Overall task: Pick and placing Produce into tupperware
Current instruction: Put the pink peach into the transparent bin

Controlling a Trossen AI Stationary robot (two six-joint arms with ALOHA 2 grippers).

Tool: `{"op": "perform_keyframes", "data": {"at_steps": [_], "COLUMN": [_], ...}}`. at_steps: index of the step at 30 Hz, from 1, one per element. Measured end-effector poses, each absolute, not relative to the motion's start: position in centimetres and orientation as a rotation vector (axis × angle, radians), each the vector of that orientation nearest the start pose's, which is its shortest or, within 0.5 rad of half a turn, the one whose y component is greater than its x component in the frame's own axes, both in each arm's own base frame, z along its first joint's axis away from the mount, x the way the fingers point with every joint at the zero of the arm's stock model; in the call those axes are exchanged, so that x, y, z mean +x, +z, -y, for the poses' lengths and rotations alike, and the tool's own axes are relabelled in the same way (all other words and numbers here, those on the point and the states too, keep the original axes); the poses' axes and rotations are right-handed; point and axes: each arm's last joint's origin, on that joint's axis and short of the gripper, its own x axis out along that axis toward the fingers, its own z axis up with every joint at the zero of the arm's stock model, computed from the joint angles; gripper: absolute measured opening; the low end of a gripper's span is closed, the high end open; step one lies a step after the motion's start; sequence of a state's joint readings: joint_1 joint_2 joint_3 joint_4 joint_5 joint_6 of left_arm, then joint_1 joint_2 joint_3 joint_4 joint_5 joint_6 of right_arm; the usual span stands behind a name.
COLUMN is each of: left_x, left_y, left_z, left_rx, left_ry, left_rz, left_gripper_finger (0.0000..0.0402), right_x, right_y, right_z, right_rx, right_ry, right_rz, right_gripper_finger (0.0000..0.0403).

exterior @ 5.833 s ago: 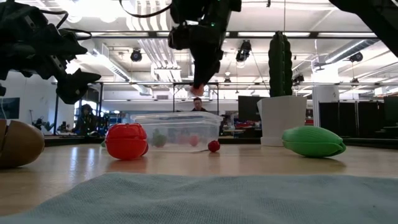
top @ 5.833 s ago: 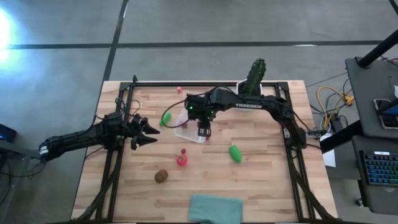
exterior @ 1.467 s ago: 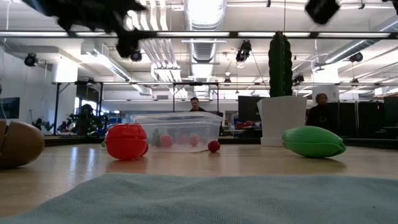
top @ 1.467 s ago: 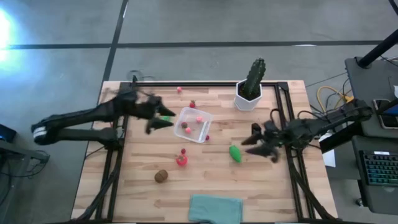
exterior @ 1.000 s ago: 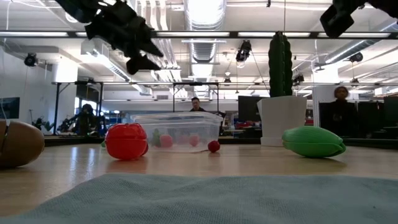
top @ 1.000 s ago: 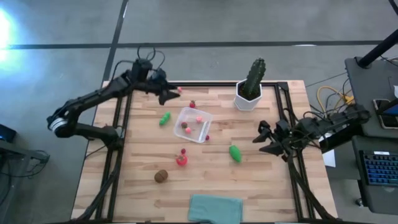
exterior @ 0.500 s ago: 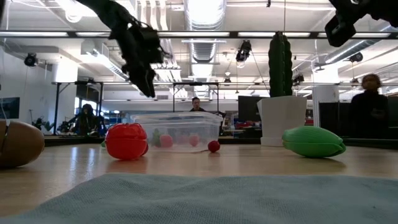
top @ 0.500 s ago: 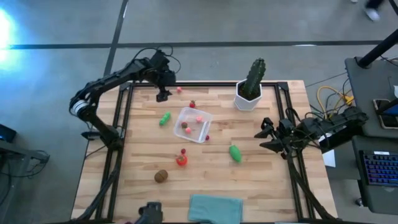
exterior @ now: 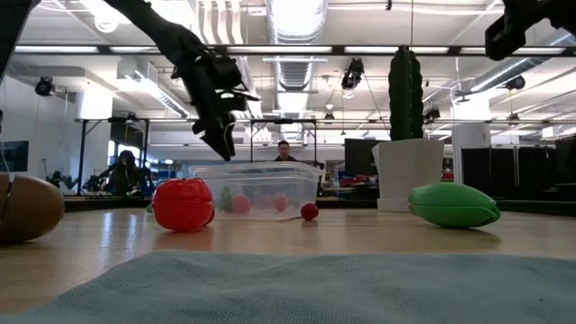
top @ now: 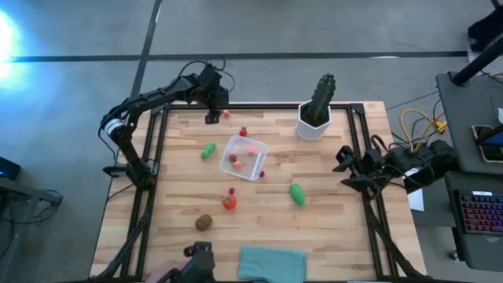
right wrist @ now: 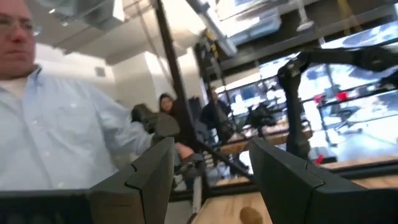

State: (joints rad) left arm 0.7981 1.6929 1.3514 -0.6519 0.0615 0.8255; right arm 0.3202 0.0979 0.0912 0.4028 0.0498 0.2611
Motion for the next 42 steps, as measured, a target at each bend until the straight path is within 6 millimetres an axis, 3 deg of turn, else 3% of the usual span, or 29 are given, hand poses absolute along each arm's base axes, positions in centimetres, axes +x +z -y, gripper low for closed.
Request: {"op": "perform_keyframes", "data": {"at_steps": [7, 15, 24, 33, 37, 42], "left_x": [25.5, 26.7, 27.4, 27.7, 27.8, 27.9], "left_y": [27.1, 27.2, 27.1, 27.2, 27.5, 27.5], "left_z": [-24.8, -24.0, -22.9, -22.5, -22.7, -22.7], "left_rx": [0.386, 0.462, 0.308, 0.302, 0.192, 0.209], "left_ry": [0.267, 0.319, 0.413, 0.404, 0.503, 0.553], "left_rz": [-1.054, -1.053, -1.006, -0.982, -0.94, -0.952], "left_gripper_finger": [0.0261, 0.0261, 0.0261, 0.0261, 0.0261, 0.0261], "right_x": [8.5, 8.5, 8.5, 8.5, 8.5, 8.5], "right_y": [20.7, 20.6, 20.6, 20.6, 20.6, 20.6], "right_z": [-2.5, -2.4, -2.4, -2.4, -2.4, -2.4], "right_rx": [0.39, 0.399, 0.402, 0.403, 0.407, 0.429], "right_ry": [0.266, 0.246, 0.247, 0.247, 0.248, 0.252], "right_rz": [0.374, 0.374, 0.375, 0.375, 0.375, 0.372], "right_gripper_finger": [0.0201, 0.0201, 0.0201, 0.0201, 0.0201, 0.0201]}}
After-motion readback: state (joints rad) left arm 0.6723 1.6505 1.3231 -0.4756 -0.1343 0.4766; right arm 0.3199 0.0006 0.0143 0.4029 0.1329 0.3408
